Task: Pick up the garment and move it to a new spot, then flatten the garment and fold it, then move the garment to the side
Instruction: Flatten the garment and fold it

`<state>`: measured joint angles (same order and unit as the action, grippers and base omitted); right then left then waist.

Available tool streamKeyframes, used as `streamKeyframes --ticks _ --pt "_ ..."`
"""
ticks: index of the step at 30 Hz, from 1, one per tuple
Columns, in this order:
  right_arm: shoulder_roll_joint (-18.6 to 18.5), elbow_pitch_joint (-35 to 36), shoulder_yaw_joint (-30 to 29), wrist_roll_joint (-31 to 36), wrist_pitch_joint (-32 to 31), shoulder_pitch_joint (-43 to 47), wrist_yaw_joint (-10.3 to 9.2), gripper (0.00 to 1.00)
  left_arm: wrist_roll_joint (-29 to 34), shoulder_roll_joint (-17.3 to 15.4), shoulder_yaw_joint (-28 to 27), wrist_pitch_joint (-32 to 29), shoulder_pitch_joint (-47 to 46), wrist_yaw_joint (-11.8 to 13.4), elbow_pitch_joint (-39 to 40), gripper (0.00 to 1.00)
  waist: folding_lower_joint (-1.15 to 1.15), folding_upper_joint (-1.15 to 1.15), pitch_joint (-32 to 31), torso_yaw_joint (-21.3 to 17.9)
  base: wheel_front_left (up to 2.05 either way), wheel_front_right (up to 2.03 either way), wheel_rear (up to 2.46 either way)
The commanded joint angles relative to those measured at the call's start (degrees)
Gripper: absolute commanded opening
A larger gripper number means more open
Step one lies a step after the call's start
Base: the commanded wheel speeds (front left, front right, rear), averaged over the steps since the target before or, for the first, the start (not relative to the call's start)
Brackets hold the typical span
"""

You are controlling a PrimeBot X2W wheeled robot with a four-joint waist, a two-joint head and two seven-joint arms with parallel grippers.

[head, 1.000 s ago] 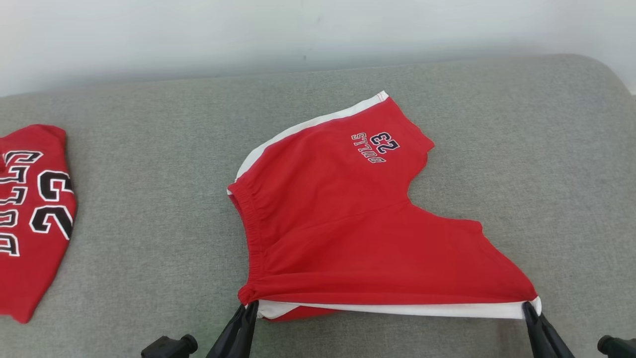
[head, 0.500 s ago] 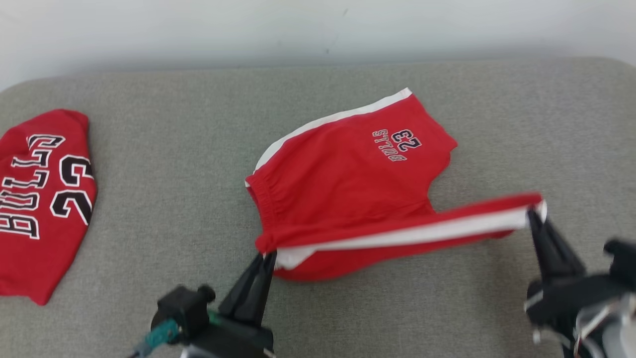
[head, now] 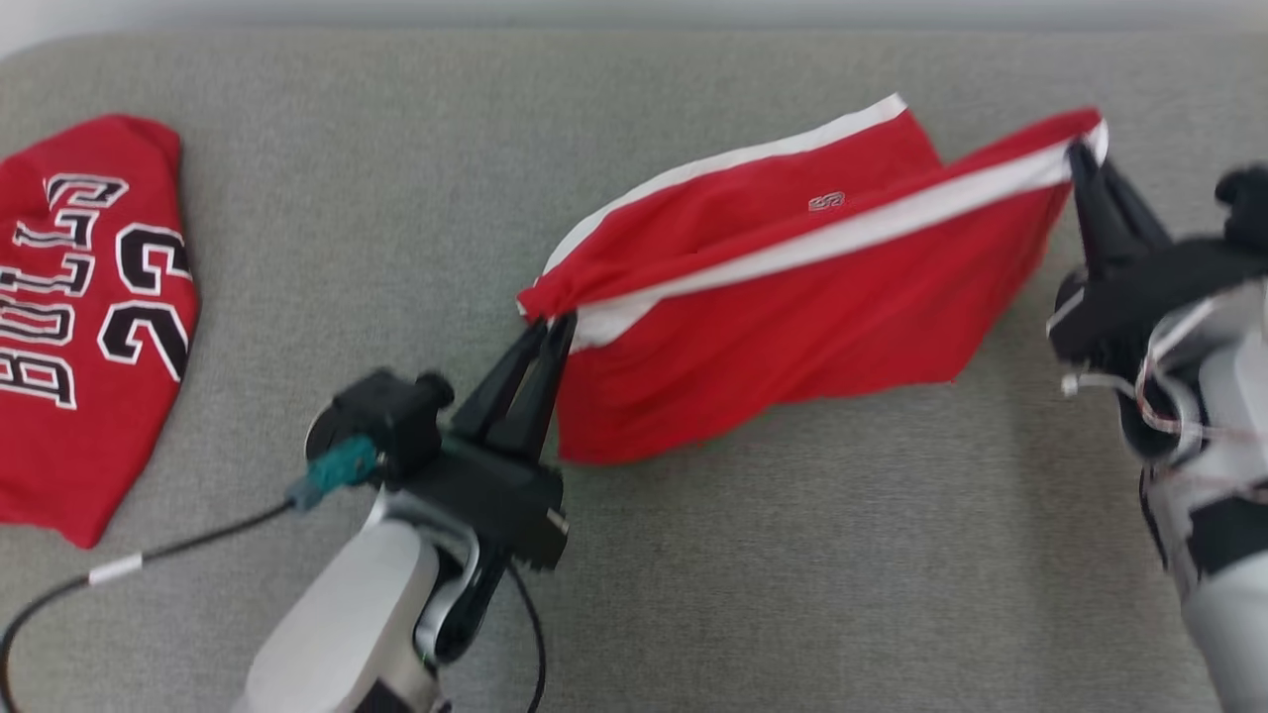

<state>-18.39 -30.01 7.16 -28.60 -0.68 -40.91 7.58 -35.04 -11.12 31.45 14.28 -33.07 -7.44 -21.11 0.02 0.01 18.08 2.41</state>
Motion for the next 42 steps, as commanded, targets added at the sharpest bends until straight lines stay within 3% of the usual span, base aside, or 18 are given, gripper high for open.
streamKeyframes --ticks 1,8,16,17,18,19,30,42 --pt "-0.35 -2.19 0.31 0.38 0.36 -2.16 -0.17 0.00 -0.68 0.37 0.12 0.19 -1.58 0.07 -0.79 0.00 -0.02 -0.01 2.77 2.18 0.00 0.00 0.00" --pt "1.12 -16.98 2.97 2.31 3.00 -15.05 -0.17 0.00 -2.52 1.63 2.23 0.51 -9.05 0.04 -6.51 0.00 -0.02 -0.01 6.48 3.90 0.00 0.00 0.00" --pt "2.60 -28.69 4.44 2.16 7.12 -23.60 -0.17 0.00 -3.81 2.78 3.09 0.96 -13.23 0.03 -10.48 0.00 -0.02 -0.01 8.48 4.66 0.00 0.00 0.00" --pt "2.74 -29.73 4.65 2.02 7.81 -24.27 -0.17 0.05 -3.92 2.85 3.20 0.99 -13.48 0.03 -10.90 0.00 -0.02 -0.01 8.56 4.67 0.00 0.00 0.00" --pt "2.85 -30.52 4.92 1.88 8.56 -24.77 -0.17 0.55 -3.86 2.92 2.99 1.01 -13.80 0.03 -11.08 0.24 -0.02 -0.01 8.60 4.67 0.00 0.00 0.00" --pt "3.19 -31.43 5.26 1.73 9.13 -24.96 -0.17 1.00 -3.63 3.01 2.63 1.00 -14.01 0.03 -11.16 1.00 -0.02 -0.01 8.55 4.63 0.00 0.00 0.00" --pt "2.16 -32.98 10.89 -2.05 12.52 -22.28 -0.17 1.00 -0.13 3.89 -3.18 0.97 -8.49 0.02 -8.31 1.00 -0.02 -0.01 5.00 3.80 0.00 0.00 0.00" --pt "-3.28 -31.80 17.71 -9.62 11.58 -12.61 -0.17 1.00 10.45 5.15 -18.60 0.95 8.15 1.52 7.68 1.00 -0.02 -0.01 -0.12 5.35 0.00 0.00 0.00"
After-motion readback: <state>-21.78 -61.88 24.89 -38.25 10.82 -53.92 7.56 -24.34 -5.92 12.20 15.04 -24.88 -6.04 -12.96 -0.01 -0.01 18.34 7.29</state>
